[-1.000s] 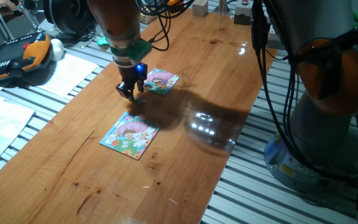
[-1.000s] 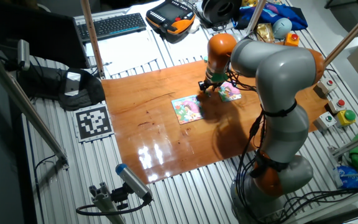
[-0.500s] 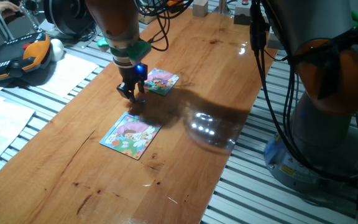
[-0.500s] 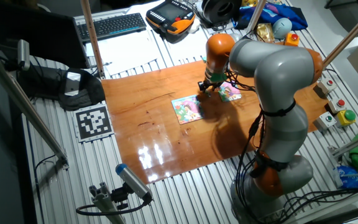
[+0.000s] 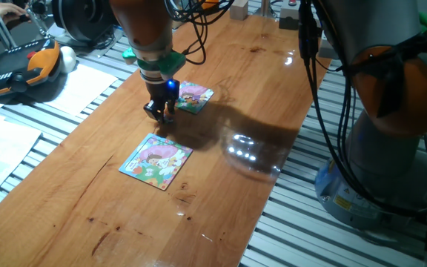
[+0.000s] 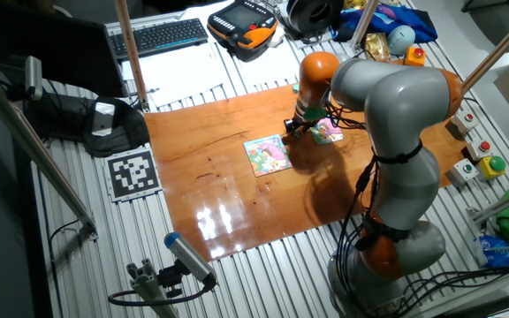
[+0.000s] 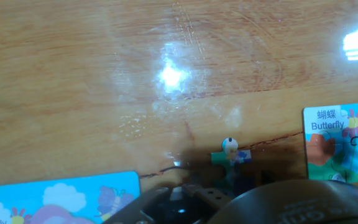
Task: Assemble one piece of a puzzle
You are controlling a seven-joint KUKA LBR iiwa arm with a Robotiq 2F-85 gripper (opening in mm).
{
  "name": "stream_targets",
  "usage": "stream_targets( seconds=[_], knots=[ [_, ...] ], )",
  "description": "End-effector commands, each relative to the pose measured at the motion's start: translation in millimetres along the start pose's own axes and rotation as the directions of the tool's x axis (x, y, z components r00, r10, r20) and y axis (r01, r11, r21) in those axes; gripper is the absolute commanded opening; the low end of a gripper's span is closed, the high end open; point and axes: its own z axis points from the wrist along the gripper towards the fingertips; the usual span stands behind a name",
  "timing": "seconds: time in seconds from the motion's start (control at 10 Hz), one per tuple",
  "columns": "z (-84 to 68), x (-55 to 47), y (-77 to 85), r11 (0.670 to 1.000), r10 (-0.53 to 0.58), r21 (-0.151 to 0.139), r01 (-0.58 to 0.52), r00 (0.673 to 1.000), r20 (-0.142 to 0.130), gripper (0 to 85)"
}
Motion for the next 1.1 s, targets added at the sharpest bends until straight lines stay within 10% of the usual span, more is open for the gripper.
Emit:
stream_targets(
  seconds=[0.0, 0.2, 0.3, 1.0],
  knots=[
    [0.1, 0.1, 0.3, 1.000, -0.001, -0.001, 0.001, 1.000, 0.001, 34.0],
    [0.0, 0.7, 0.0, 1.000, -0.007, 0.002, 0.007, 1.000, 0.001, 34.0],
    [0.1, 0.9, -0.4, 1.000, -0.007, 0.002, 0.007, 1.000, 0.003, 51.0],
    [5.5, 3.8, -2.4, 0.999, -0.042, -0.011, 0.042, 0.999, 0.004, 51.0]
  ],
)
